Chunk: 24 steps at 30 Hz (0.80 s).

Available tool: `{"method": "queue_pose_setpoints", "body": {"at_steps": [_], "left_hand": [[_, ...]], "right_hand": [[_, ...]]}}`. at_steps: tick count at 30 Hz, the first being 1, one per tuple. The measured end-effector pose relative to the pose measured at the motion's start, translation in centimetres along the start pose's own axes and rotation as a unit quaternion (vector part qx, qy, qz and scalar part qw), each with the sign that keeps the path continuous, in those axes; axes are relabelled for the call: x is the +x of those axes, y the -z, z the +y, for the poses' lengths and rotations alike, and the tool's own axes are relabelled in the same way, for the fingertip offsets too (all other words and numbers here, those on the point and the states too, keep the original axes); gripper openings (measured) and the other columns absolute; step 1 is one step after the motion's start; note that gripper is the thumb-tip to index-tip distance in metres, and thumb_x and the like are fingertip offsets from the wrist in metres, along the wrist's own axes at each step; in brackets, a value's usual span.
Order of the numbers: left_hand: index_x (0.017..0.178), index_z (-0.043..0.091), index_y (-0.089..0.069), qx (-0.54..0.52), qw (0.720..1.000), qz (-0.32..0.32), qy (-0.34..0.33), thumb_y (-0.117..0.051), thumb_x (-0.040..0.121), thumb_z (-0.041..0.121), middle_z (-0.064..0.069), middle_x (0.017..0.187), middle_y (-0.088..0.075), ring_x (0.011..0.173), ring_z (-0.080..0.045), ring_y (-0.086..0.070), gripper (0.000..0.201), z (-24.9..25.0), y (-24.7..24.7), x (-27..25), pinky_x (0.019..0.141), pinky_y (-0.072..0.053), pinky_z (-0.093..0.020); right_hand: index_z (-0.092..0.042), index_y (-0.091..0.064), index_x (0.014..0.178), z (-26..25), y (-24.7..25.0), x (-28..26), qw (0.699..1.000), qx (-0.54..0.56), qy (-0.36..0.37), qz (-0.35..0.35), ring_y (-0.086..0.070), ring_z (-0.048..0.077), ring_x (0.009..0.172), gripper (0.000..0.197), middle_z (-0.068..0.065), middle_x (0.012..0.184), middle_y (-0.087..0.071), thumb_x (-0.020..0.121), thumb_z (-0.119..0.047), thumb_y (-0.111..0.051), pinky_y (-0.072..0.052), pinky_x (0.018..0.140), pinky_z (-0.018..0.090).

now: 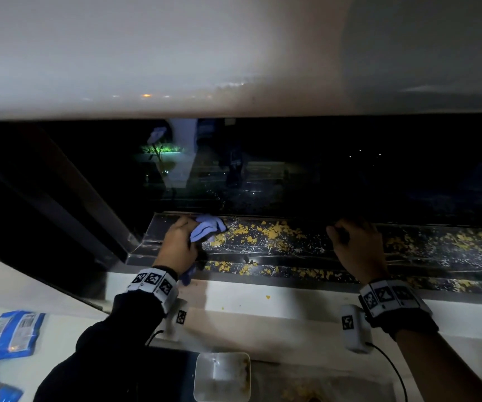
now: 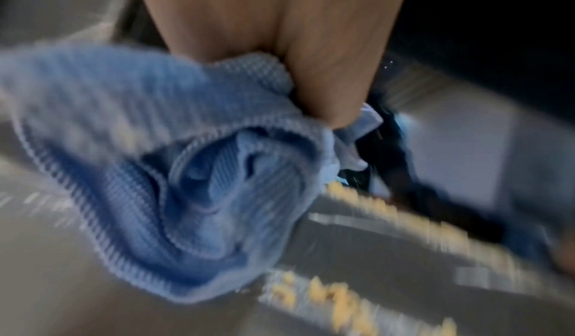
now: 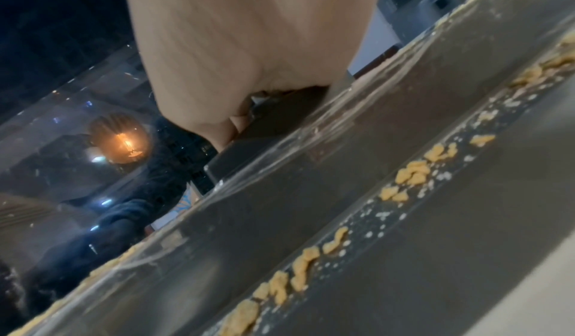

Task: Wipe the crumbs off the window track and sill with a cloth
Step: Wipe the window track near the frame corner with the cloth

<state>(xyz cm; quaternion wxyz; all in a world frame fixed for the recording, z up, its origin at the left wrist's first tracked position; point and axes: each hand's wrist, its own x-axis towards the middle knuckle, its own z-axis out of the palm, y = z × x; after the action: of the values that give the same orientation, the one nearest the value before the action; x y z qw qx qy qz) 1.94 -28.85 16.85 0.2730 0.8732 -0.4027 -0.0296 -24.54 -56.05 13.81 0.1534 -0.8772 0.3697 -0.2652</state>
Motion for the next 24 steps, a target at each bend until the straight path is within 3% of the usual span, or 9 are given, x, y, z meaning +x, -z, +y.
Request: {"method": "queue_pose_setpoints", "body": {"at_steps": [3, 6, 10, 15, 20, 24], "left_hand": [[0.093, -0.001, -0.068, -0.038, 0.994, 0.089, 0.049, -0.056, 0.072, -0.013, -0.018, 0.096, -0.060, 0.087, -0.030, -0.058, 0.027, -0.8, 1.9, 0.0, 0.077, -0.039, -0.024], [0.087, -0.008, -0.065, 0.031, 0.976, 0.181, 0.118, -0.057, 0.064, -0.015, -0.030, 0.096, -0.056, 0.084, -0.043, -0.055, 0.025, -2.5, 3.2, 0.5, 0.077, -0.044, -0.039], [0.098, -0.003, -0.066, 0.106, 0.982, 0.104, 0.115, -0.063, 0.056, -0.014, -0.030, 0.104, -0.055, 0.089, -0.046, -0.050, 0.044, -2.7, 0.9, 0.8, 0.083, -0.043, -0.046], [0.107, 0.001, -0.066, 0.087, 0.985, 0.094, 0.114, -0.063, 0.057, -0.013, -0.024, 0.114, -0.055, 0.097, -0.045, -0.050, 0.052, -1.8, -0.7, 0.4, 0.087, -0.040, -0.046], [0.114, 0.006, -0.065, 0.050, 0.993, 0.076, 0.070, -0.053, 0.063, -0.016, -0.013, 0.118, -0.056, 0.097, -0.038, -0.050, 0.057, 0.1, -2.4, -1.2, 0.088, -0.042, -0.040], [0.102, 0.011, -0.070, -0.087, 0.996, 0.025, -0.011, -0.050, 0.066, -0.014, -0.007, 0.104, -0.062, 0.094, -0.021, -0.057, 0.048, 1.9, -1.1, -2.1, 0.083, -0.043, -0.025]], "right_hand": [[-0.019, -0.064, 0.079, 0.2, 0.1, 0.0, 1.000, -0.003, -0.008, -0.014, -0.057, 0.033, 0.089, 0.022, 0.008, 0.089, -0.064, 0.085, -0.040, -0.057, -0.045, 0.072, 0.038], [-0.019, -0.065, 0.084, 0.3, 0.2, -0.2, 0.999, -0.013, -0.012, -0.030, -0.057, 0.035, 0.092, 0.016, 0.010, 0.093, -0.065, 0.087, -0.034, -0.062, -0.045, 0.075, 0.039], [-0.019, -0.065, 0.083, 0.4, 0.3, -0.2, 1.000, -0.007, 0.008, -0.025, -0.058, 0.034, 0.090, 0.026, 0.007, 0.090, -0.065, 0.083, -0.042, -0.052, -0.043, 0.071, 0.037], [-0.023, -0.063, 0.086, 0.5, 0.2, -0.2, 0.999, -0.005, 0.006, -0.042, -0.056, 0.034, 0.092, 0.029, 0.005, 0.093, -0.064, 0.085, -0.047, -0.046, -0.044, 0.075, 0.040], [-0.026, -0.058, 0.083, 0.5, 0.1, -0.3, 0.999, -0.001, 0.008, -0.047, -0.054, 0.035, 0.091, 0.027, 0.005, 0.092, -0.061, 0.087, -0.047, -0.042, -0.045, 0.075, 0.042], [-0.026, -0.059, 0.084, 0.4, 0.3, -0.3, 0.999, 0.005, 0.006, -0.045, -0.054, 0.036, 0.091, 0.027, 0.006, 0.092, -0.062, 0.086, -0.047, -0.043, -0.044, 0.075, 0.042]]}}
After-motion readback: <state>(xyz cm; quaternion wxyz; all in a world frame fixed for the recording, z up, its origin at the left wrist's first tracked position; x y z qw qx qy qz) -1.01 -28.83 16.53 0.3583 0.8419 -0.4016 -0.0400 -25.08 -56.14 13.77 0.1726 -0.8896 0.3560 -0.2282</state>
